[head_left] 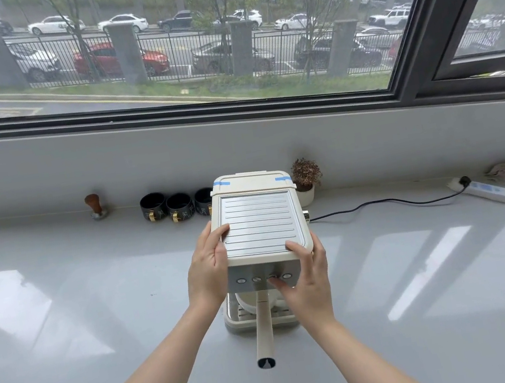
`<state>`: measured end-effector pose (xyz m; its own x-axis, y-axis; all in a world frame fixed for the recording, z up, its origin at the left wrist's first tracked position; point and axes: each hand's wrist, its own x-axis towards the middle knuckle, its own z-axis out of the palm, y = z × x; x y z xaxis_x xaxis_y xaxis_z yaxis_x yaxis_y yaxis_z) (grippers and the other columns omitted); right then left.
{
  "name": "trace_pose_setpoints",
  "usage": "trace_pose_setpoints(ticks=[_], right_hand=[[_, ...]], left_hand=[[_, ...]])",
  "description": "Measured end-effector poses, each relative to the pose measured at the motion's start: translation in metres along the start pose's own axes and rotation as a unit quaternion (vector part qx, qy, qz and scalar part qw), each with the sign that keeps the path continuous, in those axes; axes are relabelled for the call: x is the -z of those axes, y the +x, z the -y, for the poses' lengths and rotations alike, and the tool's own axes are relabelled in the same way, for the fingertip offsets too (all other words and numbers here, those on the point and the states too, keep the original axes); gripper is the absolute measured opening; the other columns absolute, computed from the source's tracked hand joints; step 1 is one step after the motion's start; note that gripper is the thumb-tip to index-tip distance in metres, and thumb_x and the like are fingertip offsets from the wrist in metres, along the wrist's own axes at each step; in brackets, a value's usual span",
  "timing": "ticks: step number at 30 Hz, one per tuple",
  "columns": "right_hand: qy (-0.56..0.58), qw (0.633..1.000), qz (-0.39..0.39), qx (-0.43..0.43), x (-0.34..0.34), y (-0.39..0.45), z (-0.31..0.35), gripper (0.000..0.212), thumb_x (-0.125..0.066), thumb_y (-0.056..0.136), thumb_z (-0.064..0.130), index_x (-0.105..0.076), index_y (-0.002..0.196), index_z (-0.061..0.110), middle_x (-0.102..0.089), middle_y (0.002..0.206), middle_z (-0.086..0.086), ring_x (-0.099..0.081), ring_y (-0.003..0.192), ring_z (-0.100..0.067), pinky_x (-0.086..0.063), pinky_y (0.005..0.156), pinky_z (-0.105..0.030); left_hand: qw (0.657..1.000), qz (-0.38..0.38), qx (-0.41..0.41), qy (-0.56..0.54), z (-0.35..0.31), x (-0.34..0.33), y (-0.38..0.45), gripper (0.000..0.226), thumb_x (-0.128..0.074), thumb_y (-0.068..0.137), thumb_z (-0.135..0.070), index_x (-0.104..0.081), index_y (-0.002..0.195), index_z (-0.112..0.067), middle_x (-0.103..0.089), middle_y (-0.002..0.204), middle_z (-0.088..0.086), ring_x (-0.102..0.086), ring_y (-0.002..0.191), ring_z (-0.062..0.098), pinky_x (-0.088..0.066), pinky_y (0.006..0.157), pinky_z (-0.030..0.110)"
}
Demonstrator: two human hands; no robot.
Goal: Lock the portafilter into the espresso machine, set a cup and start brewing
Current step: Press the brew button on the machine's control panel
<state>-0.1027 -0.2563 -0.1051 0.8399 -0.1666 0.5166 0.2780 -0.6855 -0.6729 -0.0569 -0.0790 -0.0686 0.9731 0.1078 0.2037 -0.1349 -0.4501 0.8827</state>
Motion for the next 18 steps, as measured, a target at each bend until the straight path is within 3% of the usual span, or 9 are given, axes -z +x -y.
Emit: trace_pose_setpoints(ticks=[8, 13, 18], right_hand=[[0.008, 1.000, -0.005, -0.011, -0.0033, -0.0007, 0.0042, 0.073, -0.081, 0.066, 0.020, -0.037, 0.123, 0.035, -0.026, 0.149, -0.005, -0.033, 0.135, -0.021, -0.031, 0.100, -0.021], [0.004, 1.000, -0.005, -0.011, -0.0036, -0.0007, 0.0049, 0.073, -0.080, 0.067, 0.019, -0.036, 0.123, 0.034, -0.024, 0.148, -0.004, -0.032, 0.134, -0.020, -0.030, 0.102, -0.023], [-0.005, 1.000, 0.002, 0.002, 0.0007, 0.0003, 0.0021, 0.071, -0.079, 0.070, 0.027, -0.035, 0.124, 0.037, -0.027, 0.148, -0.006, -0.029, 0.131, -0.008, -0.033, 0.095, -0.017]], left_hand=[[1.000, -0.008, -0.003, -0.011, -0.0012, 0.0002, -0.0006, 0.045, -0.028, 0.089, -0.033, -0.056, 0.124, -0.033, -0.039, 0.149, -0.017, -0.042, 0.128, 0.005, -0.037, 0.090, 0.025], [1.000, -0.010, -0.006, -0.013, -0.0011, -0.0003, -0.0012, 0.045, -0.028, 0.089, -0.032, -0.056, 0.124, -0.033, -0.039, 0.149, -0.017, -0.041, 0.125, 0.000, -0.036, 0.086, 0.022], [1.000, -0.010, -0.005, -0.011, -0.0011, -0.0002, -0.0006, 0.046, -0.027, 0.088, -0.033, -0.056, 0.124, -0.034, -0.039, 0.149, -0.016, -0.042, 0.129, 0.004, -0.037, 0.088, 0.025]])
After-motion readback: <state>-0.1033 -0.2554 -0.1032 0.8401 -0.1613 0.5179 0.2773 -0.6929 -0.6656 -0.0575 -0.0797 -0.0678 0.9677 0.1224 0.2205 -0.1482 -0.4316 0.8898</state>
